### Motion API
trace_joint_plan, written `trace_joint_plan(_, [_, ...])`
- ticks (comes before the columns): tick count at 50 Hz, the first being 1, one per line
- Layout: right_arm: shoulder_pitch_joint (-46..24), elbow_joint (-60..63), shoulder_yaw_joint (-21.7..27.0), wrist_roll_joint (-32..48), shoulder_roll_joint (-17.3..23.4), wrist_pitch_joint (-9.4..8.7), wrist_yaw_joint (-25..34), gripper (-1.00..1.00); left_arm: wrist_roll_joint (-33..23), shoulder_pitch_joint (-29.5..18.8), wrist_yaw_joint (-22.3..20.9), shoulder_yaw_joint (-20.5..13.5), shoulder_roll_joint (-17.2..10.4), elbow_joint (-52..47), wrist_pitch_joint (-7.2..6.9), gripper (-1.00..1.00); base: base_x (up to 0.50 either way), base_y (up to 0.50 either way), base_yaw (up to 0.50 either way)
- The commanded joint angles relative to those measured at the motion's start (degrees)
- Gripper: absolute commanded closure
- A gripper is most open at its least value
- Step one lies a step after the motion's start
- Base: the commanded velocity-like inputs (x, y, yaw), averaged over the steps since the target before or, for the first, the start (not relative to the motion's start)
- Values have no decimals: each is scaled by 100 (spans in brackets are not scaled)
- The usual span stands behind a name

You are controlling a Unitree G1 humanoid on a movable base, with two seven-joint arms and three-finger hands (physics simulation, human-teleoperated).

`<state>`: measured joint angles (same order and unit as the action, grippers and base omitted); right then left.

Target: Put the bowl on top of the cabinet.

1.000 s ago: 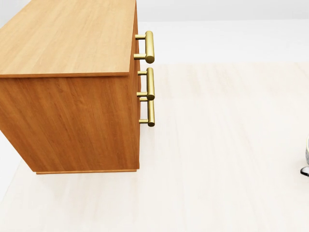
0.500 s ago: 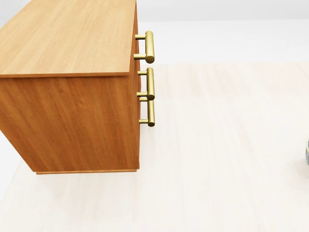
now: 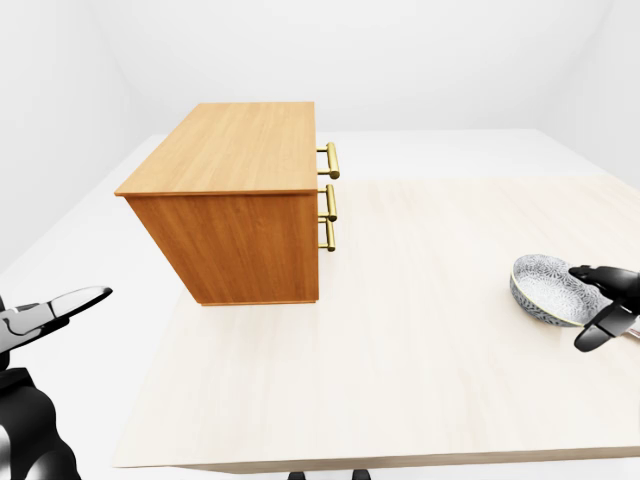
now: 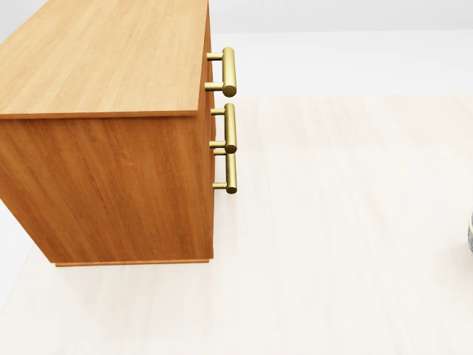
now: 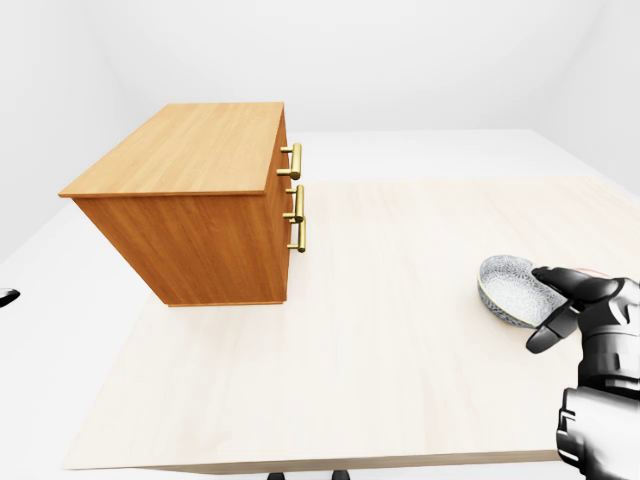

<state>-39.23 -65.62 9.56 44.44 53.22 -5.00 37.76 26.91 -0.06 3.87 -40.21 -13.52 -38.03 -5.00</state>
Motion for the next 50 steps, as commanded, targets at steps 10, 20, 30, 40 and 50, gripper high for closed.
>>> trace_joint_plan(10, [-33, -194, -59, -4, -53, 0, 19, -100, 33, -5, 3, -30, -21, -6, 0, -100, 0, 0, 0])
trace_joint_plan(20, [-203, -193, 20, -120, -153, 0, 25, -100, -4, 0, 3, 13, 7, -16, 0, -100, 0, 0, 0])
trace_joint_plan(30, [-382, -307, -170, -33, -343, 0, -83, -100, -16, -1, 5, 28, 16, -12, 0, -100, 0, 0, 0])
trace_joint_plan(40, [-394, -367, -170, -45, -386, 0, -137, -100, -12, -1, 3, 30, 12, -10, 0, -100, 0, 0, 0])
trace_joint_plan(50, [-314, -396, -168, -102, -404, 0, -190, -100, -11, 11, -10, 20, 18, -8, 0, -100, 0, 0, 0])
